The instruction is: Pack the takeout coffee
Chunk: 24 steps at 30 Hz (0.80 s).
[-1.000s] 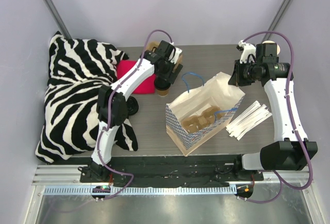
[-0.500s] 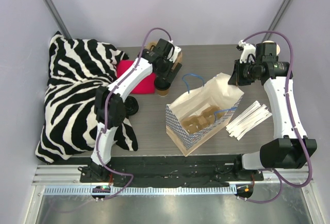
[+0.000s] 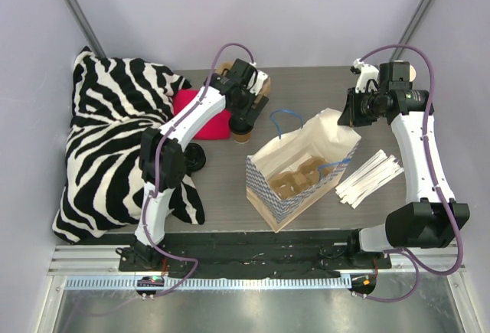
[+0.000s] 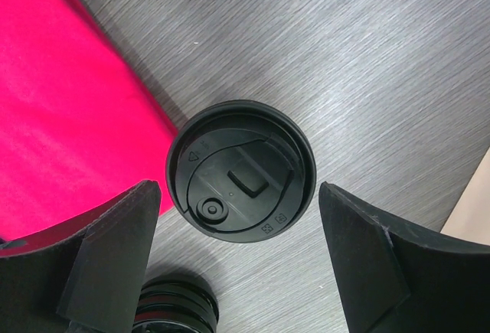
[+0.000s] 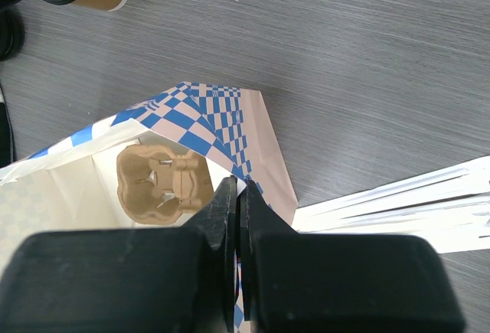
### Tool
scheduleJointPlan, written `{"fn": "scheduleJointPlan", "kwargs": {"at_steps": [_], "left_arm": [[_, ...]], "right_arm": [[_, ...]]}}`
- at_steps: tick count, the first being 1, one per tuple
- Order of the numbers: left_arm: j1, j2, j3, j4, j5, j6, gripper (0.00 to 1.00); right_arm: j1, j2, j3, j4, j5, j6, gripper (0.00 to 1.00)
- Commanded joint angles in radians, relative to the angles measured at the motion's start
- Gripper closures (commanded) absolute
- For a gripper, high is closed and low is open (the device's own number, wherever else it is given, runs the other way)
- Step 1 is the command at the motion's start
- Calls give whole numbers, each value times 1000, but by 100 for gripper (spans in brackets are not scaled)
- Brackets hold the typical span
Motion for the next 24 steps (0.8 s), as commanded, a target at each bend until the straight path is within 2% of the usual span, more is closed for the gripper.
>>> {"fn": "scheduleJointPlan", "kwargs": {"at_steps": [1, 24], "left_arm": [[9, -24, 1, -1, 2, 21, 11], [14, 16, 0, -10, 39, 27, 13]], "right_arm": [[-5, 11, 32, -13, -4, -8, 99], [-6, 14, 32, -12, -6, -8, 99]]}}
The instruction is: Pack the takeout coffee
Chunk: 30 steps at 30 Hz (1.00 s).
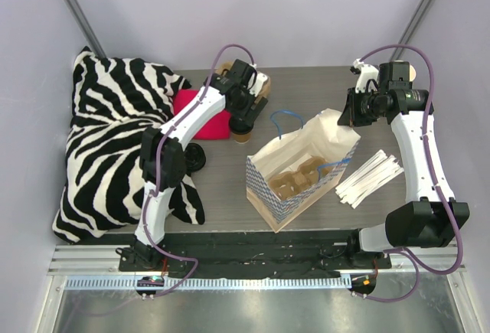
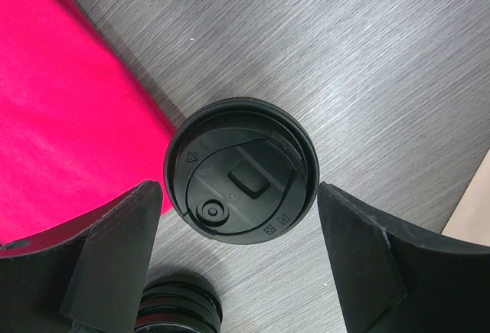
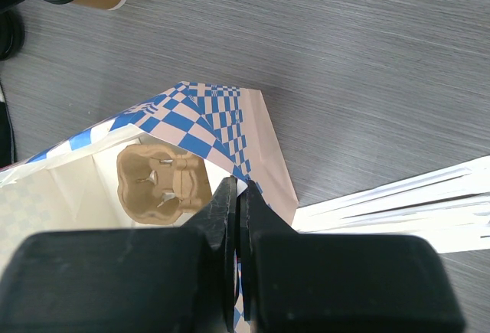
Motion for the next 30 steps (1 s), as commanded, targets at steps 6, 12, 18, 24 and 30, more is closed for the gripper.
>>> {"fn": "scheduleJointPlan", "kwargs": {"at_steps": [6, 12, 18, 24, 30], "left_arm": [[6, 7, -14, 9, 9, 11, 14], [6, 13, -20, 12, 6, 13, 16], [6, 21, -23, 11, 9, 14, 17], [6, 24, -29, 15, 10, 14, 18], [6, 30, -29, 9, 10, 19, 20]], "right_arm": [[-4, 8, 26, -11, -7, -8, 99], [-4, 10, 27, -11, -10, -8, 99], [-4, 11, 27, -11, -11, -8, 99], [-4, 11, 26, -9, -11, -8, 99], [-4, 11, 27, -9, -13, -8, 99]]}}
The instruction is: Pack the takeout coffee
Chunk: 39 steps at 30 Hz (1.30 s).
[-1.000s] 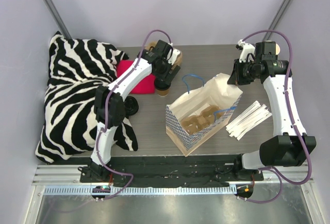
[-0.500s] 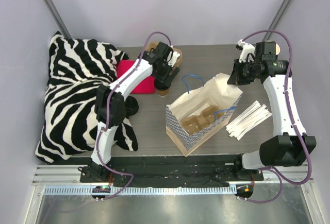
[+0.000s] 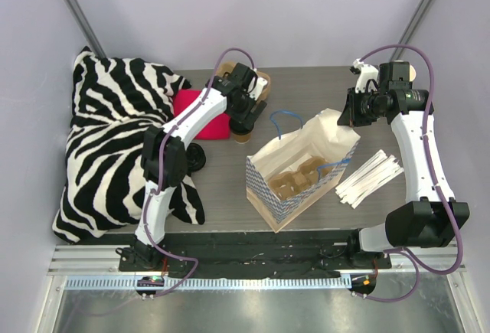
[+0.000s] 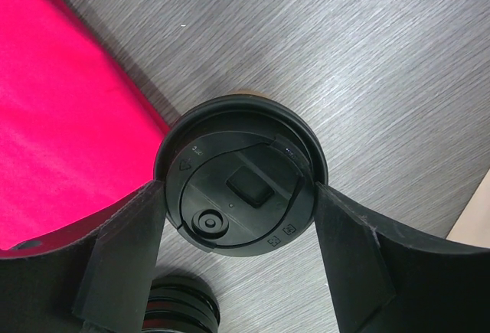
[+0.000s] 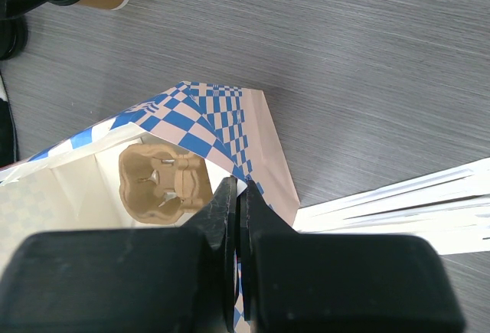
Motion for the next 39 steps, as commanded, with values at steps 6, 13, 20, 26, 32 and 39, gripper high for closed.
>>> {"fn": "scheduleJointPlan", "kwargs": {"at_steps": [6, 13, 20, 26, 32, 39], "left_arm": [[7, 18, -5, -14, 20, 16, 24], [7, 34, 4, -38, 15, 29, 30], [7, 67, 23, -90, 9, 50, 30], [7, 90, 23, -107, 4, 56, 30], [7, 102, 24, -117, 4, 61, 28], [6, 70, 21, -121, 30, 45, 46]], "right_arm": [[-4, 12, 29, -9, -7, -8, 99], [-5, 14, 36, -9, -8, -8, 99], [-5, 15, 41, -9, -13, -6, 99], [-5, 18, 47, -11, -15, -6, 99], [-4, 21, 50, -11, -18, -6, 99], [-5, 17, 47, -6, -30, -5, 99]]}}
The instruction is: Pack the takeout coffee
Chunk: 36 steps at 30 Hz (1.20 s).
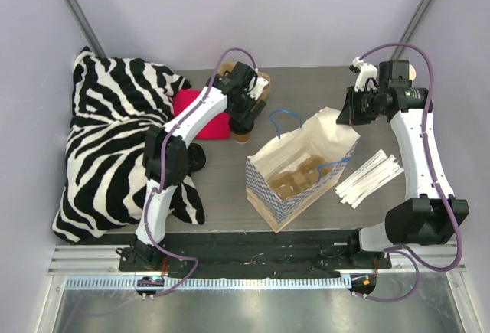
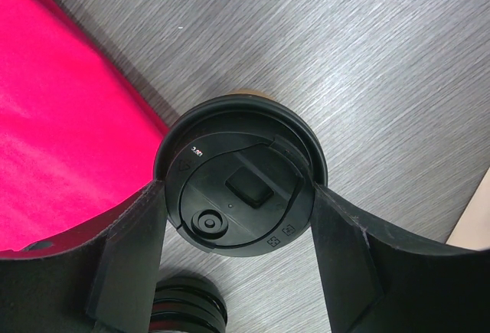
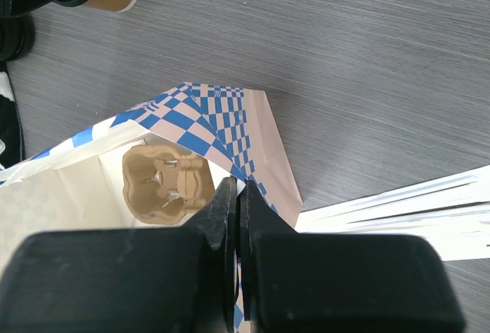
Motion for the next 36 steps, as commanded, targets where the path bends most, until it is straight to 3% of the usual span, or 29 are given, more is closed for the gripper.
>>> {"fn": "scheduleJointPlan", "kwargs": {"at_steps": [1, 6, 15, 19, 23, 27, 30, 36], "left_arm": [[7, 28, -18, -89, 30, 6, 51], [7, -73, 8, -116, 47, 6, 65], [16, -355, 4, -198, 78, 78, 72], [25, -437, 91, -274, 83, 89, 75], [27, -494, 270, -353, 179, 95, 75], [25, -596, 324, -301, 299, 56, 75], [-28, -650, 312, -216, 325, 49, 75], [-257, -678, 312, -147, 242, 124, 75]], "right_arm": [[-4, -4, 27, -4, -22, -3, 99], [-4, -18, 9, 4, -48, -6, 99], [-4, -30, 21, 7, -122, -25, 99], [-4, -59, -14, 17, -162, -11, 99], [-4, -91, -54, 48, -200, 24, 99], [-2, -99, -65, 62, -211, 43, 99], [-2, -91, -60, 63, -220, 58, 99], [2, -65, -56, 69, -231, 110, 99]]}}
